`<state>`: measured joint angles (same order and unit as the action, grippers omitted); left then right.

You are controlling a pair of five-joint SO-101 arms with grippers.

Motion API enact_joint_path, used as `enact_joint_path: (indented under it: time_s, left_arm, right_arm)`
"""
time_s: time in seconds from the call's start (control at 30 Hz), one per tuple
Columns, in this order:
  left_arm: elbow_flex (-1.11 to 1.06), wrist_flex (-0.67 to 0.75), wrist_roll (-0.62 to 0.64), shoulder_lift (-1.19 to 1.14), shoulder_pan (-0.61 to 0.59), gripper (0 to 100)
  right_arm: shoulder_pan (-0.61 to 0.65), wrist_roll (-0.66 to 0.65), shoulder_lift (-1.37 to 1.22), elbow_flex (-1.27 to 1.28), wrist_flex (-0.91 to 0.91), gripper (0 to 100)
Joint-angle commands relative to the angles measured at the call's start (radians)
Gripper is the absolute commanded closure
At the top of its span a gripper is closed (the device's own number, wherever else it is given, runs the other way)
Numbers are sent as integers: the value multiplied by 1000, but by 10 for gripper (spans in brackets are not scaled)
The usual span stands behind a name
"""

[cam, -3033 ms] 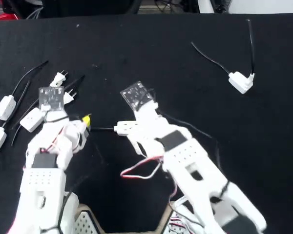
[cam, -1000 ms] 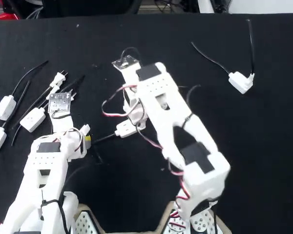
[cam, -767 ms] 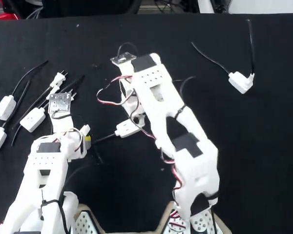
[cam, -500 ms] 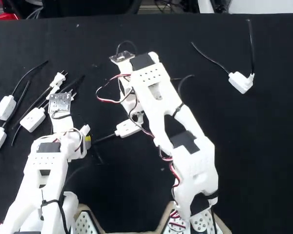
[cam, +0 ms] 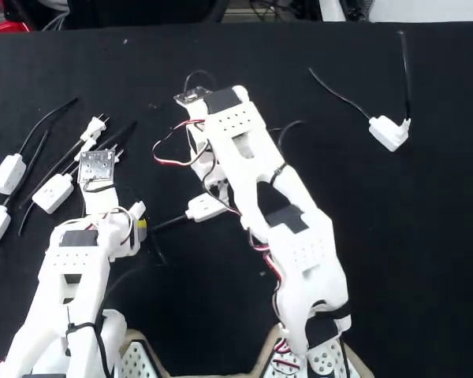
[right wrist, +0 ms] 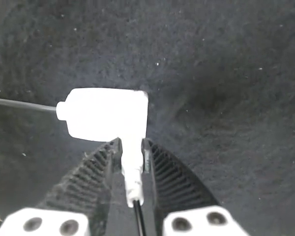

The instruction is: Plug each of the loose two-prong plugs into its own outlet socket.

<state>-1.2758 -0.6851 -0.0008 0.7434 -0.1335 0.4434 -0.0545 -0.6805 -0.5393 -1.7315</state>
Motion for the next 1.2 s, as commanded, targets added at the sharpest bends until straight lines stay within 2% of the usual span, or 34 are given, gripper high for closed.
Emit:
enact_joint_path:
  time_s: [0.0,0.43,0.7,1.17]
  left_arm:
    - [4,12,-8,20,-7,784]
    - [4,12,-8,21,-7,784]
    - [4,11,-8,21,-7,784]
    - [4,11,-8,21,-7,784]
  right_arm:
    - [18,3,-15,-51,-29,988]
    - [21,0,-77,-56,-11,988]
    - [75,8,-68,-54,-8,988]
    - [78,-2,246,91,-20,988]
